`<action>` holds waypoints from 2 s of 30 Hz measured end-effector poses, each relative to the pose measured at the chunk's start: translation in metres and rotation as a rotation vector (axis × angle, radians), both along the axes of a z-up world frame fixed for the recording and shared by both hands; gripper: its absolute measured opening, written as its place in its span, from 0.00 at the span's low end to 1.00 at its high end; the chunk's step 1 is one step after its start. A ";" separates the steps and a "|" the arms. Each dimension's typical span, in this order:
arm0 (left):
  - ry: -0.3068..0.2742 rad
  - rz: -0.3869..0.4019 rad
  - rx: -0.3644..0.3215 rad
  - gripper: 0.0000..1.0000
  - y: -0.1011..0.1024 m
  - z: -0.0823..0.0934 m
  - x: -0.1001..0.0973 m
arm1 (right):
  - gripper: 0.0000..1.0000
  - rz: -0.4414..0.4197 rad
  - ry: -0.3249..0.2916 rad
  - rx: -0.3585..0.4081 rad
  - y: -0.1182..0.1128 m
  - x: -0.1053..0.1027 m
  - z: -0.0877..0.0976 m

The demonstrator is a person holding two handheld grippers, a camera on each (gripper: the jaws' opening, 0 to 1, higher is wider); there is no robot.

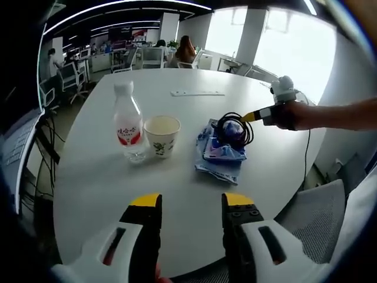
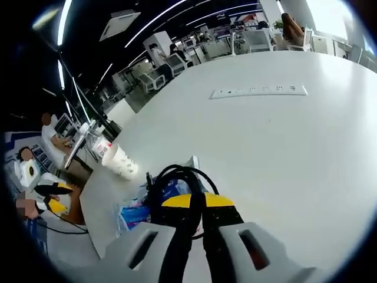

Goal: Arrange the tabletop items into an orderly group along one side of the table until the central work area is clear of visible clutter.

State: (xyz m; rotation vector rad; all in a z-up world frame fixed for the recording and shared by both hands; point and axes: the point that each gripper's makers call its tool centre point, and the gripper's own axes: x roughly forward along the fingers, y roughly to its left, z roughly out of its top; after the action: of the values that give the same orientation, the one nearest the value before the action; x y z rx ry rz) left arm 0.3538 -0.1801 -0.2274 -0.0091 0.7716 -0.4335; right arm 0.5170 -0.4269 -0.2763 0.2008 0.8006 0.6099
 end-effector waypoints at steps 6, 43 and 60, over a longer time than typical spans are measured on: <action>-0.004 -0.007 0.001 0.40 -0.001 0.001 0.002 | 0.02 0.004 -0.021 0.006 0.001 -0.003 0.009; -0.026 -0.060 -0.010 0.40 -0.006 0.006 0.003 | 0.02 -0.046 -0.173 0.032 -0.028 -0.015 0.080; -0.033 -0.119 -0.015 0.40 -0.024 0.006 0.019 | 0.02 -0.147 -0.202 0.042 -0.066 -0.029 0.102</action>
State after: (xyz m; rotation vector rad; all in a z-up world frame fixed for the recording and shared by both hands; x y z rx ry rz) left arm 0.3731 -0.2036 -0.2209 0.0305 0.7388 -0.5515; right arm 0.4883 -0.4926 -0.1745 0.2307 0.5726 0.4992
